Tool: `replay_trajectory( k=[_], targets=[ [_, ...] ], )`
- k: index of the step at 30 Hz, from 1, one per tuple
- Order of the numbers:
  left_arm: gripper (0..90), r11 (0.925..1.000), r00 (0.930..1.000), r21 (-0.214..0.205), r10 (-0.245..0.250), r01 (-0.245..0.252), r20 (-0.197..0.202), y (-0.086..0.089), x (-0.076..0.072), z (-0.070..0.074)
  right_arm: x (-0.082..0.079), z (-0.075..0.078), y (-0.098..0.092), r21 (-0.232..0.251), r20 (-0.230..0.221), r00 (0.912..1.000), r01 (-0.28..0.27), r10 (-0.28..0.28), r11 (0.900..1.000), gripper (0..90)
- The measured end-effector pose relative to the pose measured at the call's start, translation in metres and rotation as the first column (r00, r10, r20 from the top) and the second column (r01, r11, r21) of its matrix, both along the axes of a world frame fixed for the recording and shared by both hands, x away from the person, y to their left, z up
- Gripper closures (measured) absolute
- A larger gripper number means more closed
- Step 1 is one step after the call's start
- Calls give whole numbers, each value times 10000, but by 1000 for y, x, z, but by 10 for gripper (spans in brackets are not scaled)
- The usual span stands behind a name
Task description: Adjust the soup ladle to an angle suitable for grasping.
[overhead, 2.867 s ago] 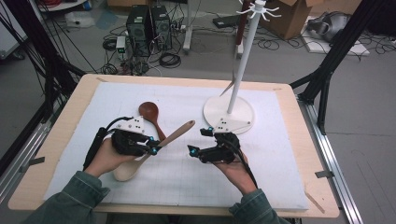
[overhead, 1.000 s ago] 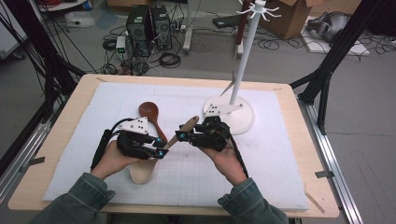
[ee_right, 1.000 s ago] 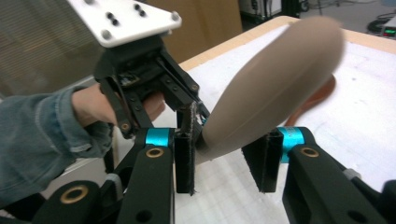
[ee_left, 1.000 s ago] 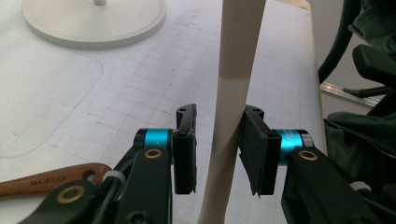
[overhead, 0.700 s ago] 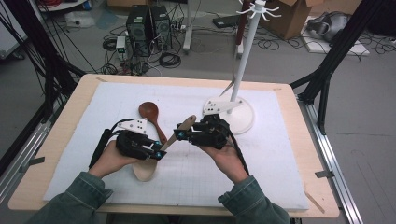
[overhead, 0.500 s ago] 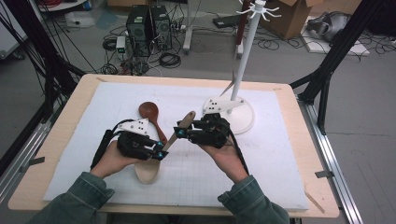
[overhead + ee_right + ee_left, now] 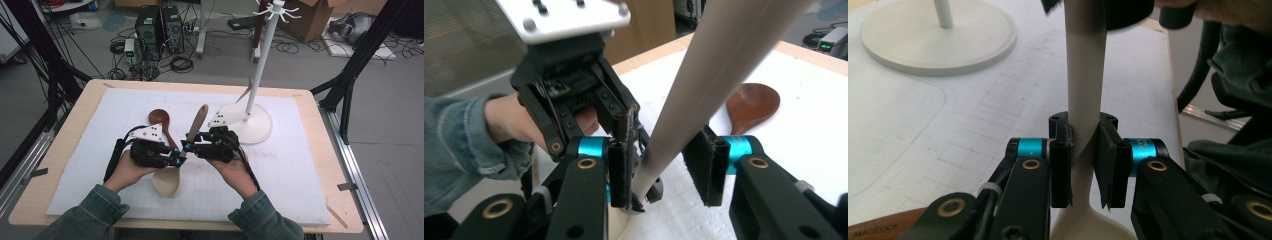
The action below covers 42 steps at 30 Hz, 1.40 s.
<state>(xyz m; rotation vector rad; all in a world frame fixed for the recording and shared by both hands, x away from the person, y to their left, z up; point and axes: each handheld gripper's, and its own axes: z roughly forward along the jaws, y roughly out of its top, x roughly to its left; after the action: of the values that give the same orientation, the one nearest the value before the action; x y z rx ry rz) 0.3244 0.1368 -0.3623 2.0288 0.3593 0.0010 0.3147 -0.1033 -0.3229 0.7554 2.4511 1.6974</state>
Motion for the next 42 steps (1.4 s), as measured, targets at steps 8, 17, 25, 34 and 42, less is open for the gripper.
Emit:
replay_trajectory(
  k=[8,17,25,34,42],
  targets=[
    [777,9991,9989,-103,407,-404,239,-4,-2,1,2,-5,-1,109,-105,9998,164,-163,9998,738],
    [740,9989,9991,-310,363,-357,220,-2,-2,2,2,-3,-1,488,-46,9998,-189,192,9986,773],
    [651,9977,9975,-377,578,-563,398,6,-5,5,4,2,-15,471,174,9998,-91,83,9988,773],
    [604,9944,9942,-597,908,-873,580,22,-7,7,9,11,-41,244,263,9996,-135,129,9996,774],
    [513,9899,9896,-657,1300,-1260,618,39,-7,3,18,21,-63,45,497,9988,-29,27,10000,774]
  ],
)
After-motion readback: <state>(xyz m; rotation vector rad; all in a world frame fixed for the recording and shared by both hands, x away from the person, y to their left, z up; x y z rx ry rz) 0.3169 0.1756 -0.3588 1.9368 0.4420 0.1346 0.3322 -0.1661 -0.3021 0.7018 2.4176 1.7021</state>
